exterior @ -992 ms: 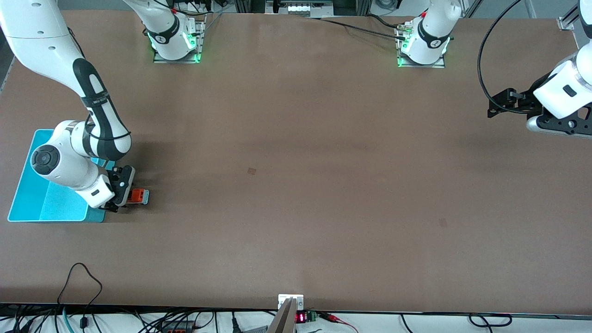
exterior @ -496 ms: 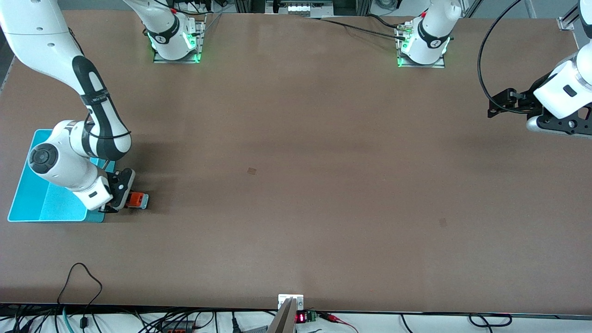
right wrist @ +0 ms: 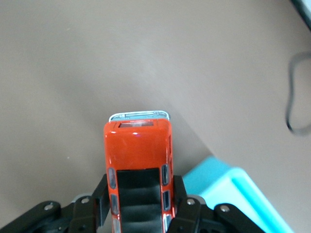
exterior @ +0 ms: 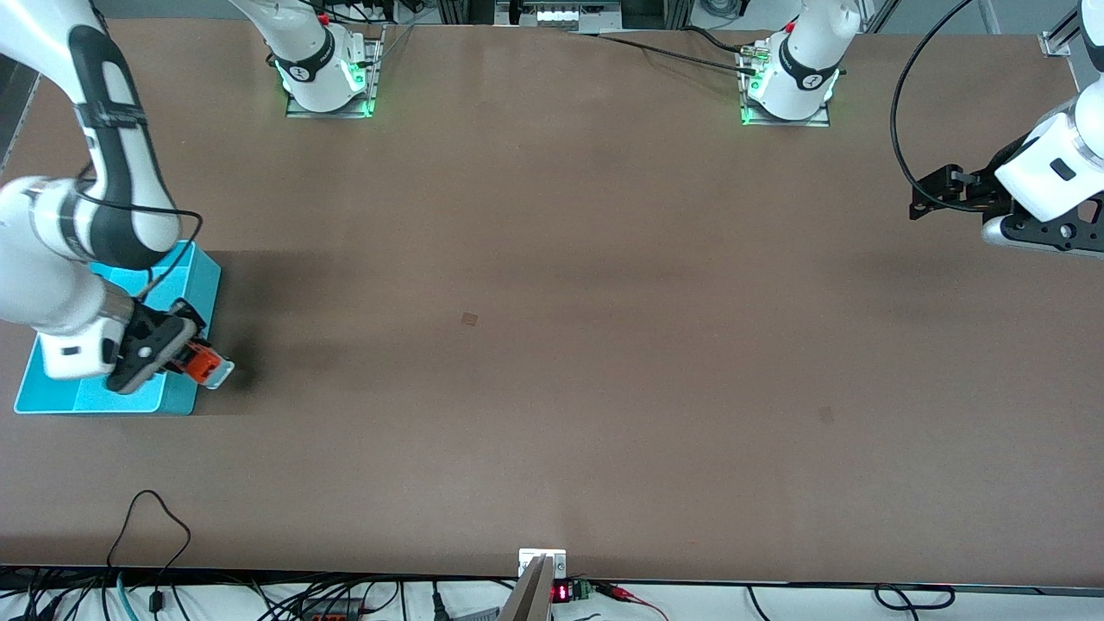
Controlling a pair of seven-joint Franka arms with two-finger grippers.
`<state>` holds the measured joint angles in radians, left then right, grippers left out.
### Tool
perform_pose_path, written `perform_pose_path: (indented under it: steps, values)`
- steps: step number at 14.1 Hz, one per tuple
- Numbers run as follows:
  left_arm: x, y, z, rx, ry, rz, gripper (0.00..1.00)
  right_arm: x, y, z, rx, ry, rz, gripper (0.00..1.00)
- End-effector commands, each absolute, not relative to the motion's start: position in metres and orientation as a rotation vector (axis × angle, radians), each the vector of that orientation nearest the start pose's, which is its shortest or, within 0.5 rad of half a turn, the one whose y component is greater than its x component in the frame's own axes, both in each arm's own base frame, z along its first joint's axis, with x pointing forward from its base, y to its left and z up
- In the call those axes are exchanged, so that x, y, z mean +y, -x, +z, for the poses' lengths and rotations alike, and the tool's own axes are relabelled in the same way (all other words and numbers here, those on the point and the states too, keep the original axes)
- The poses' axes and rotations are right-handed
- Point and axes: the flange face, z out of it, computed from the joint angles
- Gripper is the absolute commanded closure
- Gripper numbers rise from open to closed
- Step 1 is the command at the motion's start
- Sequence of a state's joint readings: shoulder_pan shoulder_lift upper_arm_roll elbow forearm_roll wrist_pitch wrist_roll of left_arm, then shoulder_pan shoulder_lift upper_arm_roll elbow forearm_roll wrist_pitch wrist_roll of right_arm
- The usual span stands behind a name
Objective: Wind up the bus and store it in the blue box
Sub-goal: 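Lift the bus with the right gripper and lower it into the box, then open the right gripper to release the bus inside the box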
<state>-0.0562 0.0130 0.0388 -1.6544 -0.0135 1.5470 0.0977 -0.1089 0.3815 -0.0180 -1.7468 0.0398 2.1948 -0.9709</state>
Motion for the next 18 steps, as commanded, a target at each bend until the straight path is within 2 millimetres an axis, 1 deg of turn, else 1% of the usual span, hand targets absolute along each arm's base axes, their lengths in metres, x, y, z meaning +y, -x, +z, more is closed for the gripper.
perform_pose_path:
  steps: [1, 3, 4, 6, 8, 9, 11, 13, 14, 15, 18]
  values:
    - [-0.013, -0.549, 0.580, 0.171, 3.154, 0.190, 0.00, -0.137, -0.634, 0.383, -0.947, 2.996, -0.070, 1.00]
    - [-0.016, -0.548, 0.581, 0.176, 3.153, 0.186, 0.00, -0.185, -0.622, 0.384, -0.775, 3.052, -0.057, 1.00]
    - [-0.016, -0.548, 0.581, 0.178, 3.153, 0.186, 0.00, -0.198, -0.617, 0.382, -0.715, 3.072, -0.046, 1.00]
    - [-0.015, -0.548, 0.580, 0.176, 3.153, 0.193, 0.00, -0.218, -0.611, 0.376, -0.516, 3.120, -0.027, 1.00]
    - [-0.015, -0.547, 0.581, 0.178, 3.153, 0.193, 0.00, -0.230, -0.609, 0.360, -0.376, 3.144, 0.004, 1.00]
    - [-0.015, -0.548, 0.580, 0.176, 3.153, 0.195, 0.00, -0.231, -0.609, 0.351, -0.259, 3.154, 0.027, 1.00]
    - [-0.016, -0.548, 0.580, 0.178, 3.153, 0.195, 0.00, -0.234, -0.608, 0.333, -0.123, 3.162, 0.072, 1.00]
    - [-0.018, -0.548, 0.582, 0.186, 3.152, 0.186, 0.00, -0.247, -0.603, 0.303, -0.013, 3.172, 0.143, 1.00]
    - [-0.018, -0.548, 0.584, 0.186, 3.153, 0.179, 0.00, -0.252, -0.602, 0.291, 0.035, 3.180, 0.157, 1.00]
    - [-0.018, -0.549, 0.584, 0.186, 3.153, 0.178, 0.00, -0.254, -0.604, 0.278, 0.033, 3.191, 0.155, 1.00]
    - [-0.018, -0.548, 0.584, 0.186, 3.153, 0.183, 0.00, -0.258, -0.602, 0.254, 0.050, 3.198, 0.188, 1.00]
